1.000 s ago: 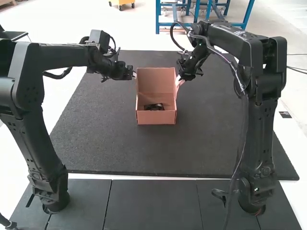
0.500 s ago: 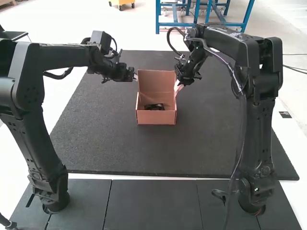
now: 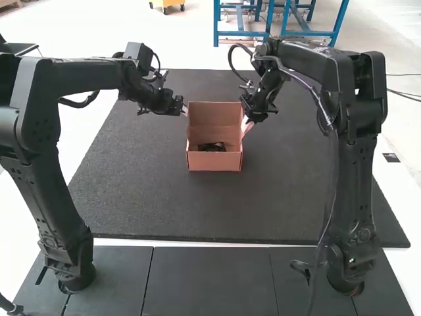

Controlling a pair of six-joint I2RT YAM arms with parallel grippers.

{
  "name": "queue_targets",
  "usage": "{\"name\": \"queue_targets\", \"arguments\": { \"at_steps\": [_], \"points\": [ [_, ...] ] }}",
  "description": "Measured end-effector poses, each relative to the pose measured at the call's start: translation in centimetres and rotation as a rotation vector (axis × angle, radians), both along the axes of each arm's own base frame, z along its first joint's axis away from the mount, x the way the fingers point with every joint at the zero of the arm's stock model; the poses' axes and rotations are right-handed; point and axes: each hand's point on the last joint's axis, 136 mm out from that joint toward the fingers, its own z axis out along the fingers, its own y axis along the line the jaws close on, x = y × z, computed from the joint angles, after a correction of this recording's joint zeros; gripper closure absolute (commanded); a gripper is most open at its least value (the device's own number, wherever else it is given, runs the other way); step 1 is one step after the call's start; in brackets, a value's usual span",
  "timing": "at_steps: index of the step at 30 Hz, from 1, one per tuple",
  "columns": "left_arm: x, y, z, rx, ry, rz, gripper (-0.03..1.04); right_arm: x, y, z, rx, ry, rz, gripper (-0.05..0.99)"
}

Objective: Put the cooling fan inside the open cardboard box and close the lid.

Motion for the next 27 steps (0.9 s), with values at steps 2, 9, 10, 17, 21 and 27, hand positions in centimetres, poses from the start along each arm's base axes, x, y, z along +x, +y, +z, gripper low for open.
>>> {"name": "queue_targets", "arguments": {
  "at_steps": [2,9,10,17,21,27],
  "points": [
    [-0.2,0.0,-0.2,0.006,0.010,-0.005,0.05,-0.2,0.0,-0.2,-0.005,0.007,0.005,0.94],
    [-0.4,0.2,-0.4,0.019,0.015,-0.013,0.05,-0.2,-0.3,-0.4,-0.027,0.001,0.009,0.17],
    [-0.4,0.2,-0.4,0.022,0.014,-0.013,0.05,-0.2,-0.4,-0.4,-0.030,-0.001,0.009,0.12],
    [0.4,1.0,-0.1,0.044,-0.019,0.016,0.05,1.0,-0.1,0.7,-0.022,-0.045,0.005,0.03],
    [1.2,2.1,0.1,0.067,-0.044,0.052,0.05,1.2,0.1,1.2,-0.010,-0.054,0.002,0.03],
    [2.2,2.6,0.8,0.081,-0.095,0.082,0.05,1.2,0.0,2.3,0.025,-0.062,-0.011,0.03]
  ]
}}
